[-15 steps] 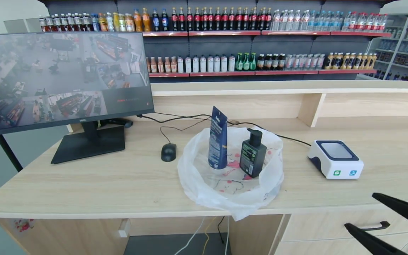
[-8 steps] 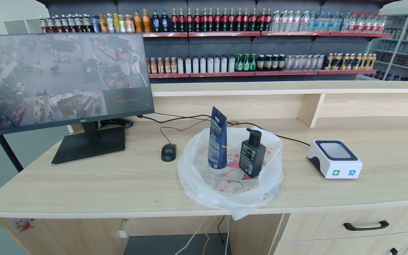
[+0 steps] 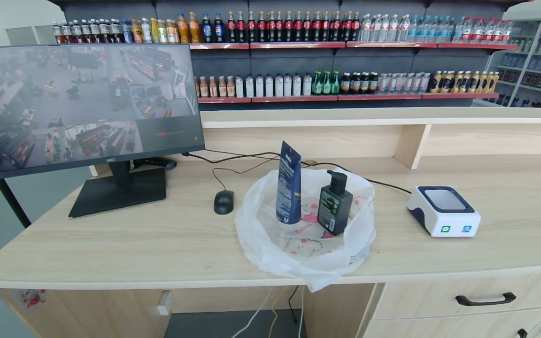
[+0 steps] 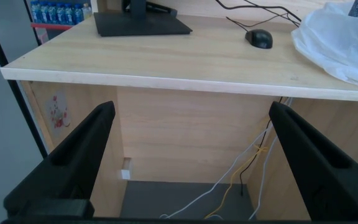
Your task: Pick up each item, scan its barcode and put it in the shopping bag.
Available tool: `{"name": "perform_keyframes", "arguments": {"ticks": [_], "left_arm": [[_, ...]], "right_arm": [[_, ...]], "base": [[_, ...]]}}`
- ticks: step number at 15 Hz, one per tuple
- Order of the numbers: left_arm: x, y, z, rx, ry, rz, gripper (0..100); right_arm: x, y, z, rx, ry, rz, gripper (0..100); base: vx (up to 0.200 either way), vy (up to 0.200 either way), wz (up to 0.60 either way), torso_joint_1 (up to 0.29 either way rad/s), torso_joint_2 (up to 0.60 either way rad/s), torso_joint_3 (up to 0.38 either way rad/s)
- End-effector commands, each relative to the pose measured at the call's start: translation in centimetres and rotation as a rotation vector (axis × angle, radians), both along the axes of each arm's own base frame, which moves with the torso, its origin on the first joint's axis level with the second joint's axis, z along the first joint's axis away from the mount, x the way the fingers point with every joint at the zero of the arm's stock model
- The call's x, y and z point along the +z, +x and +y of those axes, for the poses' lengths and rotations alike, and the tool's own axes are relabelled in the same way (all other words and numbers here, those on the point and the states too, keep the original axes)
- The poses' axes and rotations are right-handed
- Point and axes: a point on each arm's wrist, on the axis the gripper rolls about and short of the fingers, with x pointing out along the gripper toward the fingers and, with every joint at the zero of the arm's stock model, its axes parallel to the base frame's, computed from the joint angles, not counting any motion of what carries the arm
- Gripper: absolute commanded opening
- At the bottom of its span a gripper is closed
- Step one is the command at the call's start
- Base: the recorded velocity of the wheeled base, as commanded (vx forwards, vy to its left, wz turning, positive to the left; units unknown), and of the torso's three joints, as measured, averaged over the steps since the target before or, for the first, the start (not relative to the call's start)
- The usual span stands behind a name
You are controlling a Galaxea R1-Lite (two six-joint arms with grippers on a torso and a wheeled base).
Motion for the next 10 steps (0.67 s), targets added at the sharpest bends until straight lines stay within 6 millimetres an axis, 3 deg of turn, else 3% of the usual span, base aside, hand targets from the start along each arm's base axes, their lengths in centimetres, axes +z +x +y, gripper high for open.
{"name": "perform_keyframes", "arguments": {"ticks": [1, 3, 5, 9, 10], "left_arm": [[0.00, 0.00, 0.00, 0.000, 0.001, -0.001, 100], [0.00, 0.00, 0.00, 0.000, 0.000, -0.001, 100], [0.00, 0.00, 0.00, 0.000, -0.002, -0.001, 100], [0.00, 0.00, 0.00, 0.002, 0.000, -0.001, 100], [0.00, 0.00, 0.00, 0.000, 0.000, -0.001, 100]], "right_arm": [[-0.15, -0.15, 0.01, -0.014, 0.017, -0.019, 100], [-0.15, -0.18, -0.17, -0.096, 0.065, -0.021, 100], [-0.09, -0.16, -0.17, -0.094, 0.028, -0.018, 100], [-0.15, -0.20, -0.18, -0.090, 0.114, -0.022, 100], [-0.15, -0.20, -0.18, -0.090, 0.111, -0.022, 100]], "base": [[0.000, 0.000, 0.00, 0.000, 0.00, 0.000], [0.000, 0.000, 0.00, 0.000, 0.00, 0.000], [0.000, 0.000, 0.00, 0.000, 0.00, 0.000], [0.000, 0.000, 0.00, 0.000, 0.00, 0.000], [-0.200, 0.000, 0.00, 0.007, 0.00, 0.002]]}}
